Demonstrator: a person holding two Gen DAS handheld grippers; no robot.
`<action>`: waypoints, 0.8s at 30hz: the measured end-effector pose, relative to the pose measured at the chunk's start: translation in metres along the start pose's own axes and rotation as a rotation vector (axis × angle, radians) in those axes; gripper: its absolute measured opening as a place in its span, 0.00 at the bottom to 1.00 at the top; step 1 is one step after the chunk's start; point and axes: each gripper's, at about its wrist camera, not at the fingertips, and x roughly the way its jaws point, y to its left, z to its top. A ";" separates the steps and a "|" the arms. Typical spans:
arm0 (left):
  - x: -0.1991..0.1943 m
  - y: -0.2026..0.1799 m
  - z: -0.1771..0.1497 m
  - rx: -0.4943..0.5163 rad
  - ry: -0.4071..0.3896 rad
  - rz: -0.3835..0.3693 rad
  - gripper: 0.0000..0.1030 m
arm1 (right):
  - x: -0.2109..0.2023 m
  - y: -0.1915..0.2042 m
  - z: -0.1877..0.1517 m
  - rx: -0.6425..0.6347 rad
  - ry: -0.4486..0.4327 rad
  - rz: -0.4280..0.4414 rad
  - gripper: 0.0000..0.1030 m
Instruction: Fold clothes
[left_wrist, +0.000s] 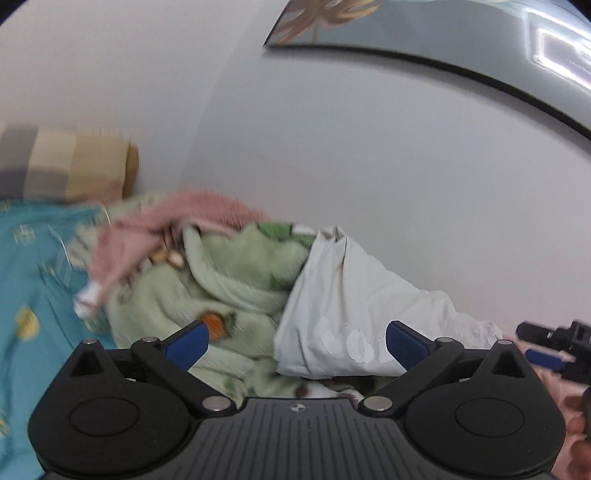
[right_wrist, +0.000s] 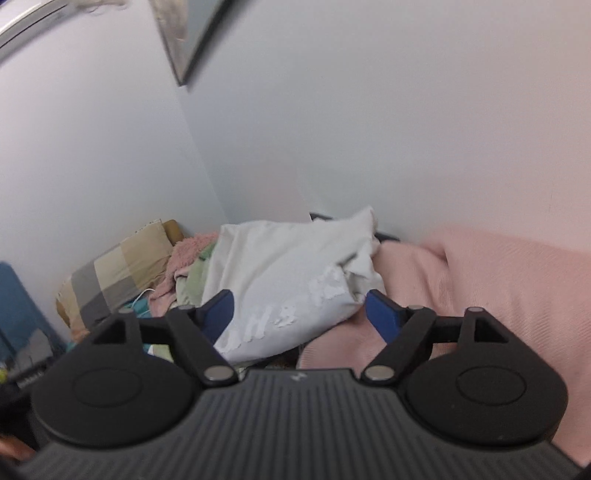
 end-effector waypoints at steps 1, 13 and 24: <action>-0.012 -0.002 0.002 0.035 -0.015 0.012 1.00 | -0.009 0.008 -0.001 -0.033 -0.019 0.000 0.85; -0.117 -0.009 -0.027 0.220 -0.119 0.099 1.00 | -0.079 0.090 -0.043 -0.232 -0.163 0.030 0.85; -0.156 0.003 -0.058 0.191 -0.183 0.219 1.00 | -0.088 0.102 -0.102 -0.270 -0.207 -0.030 0.85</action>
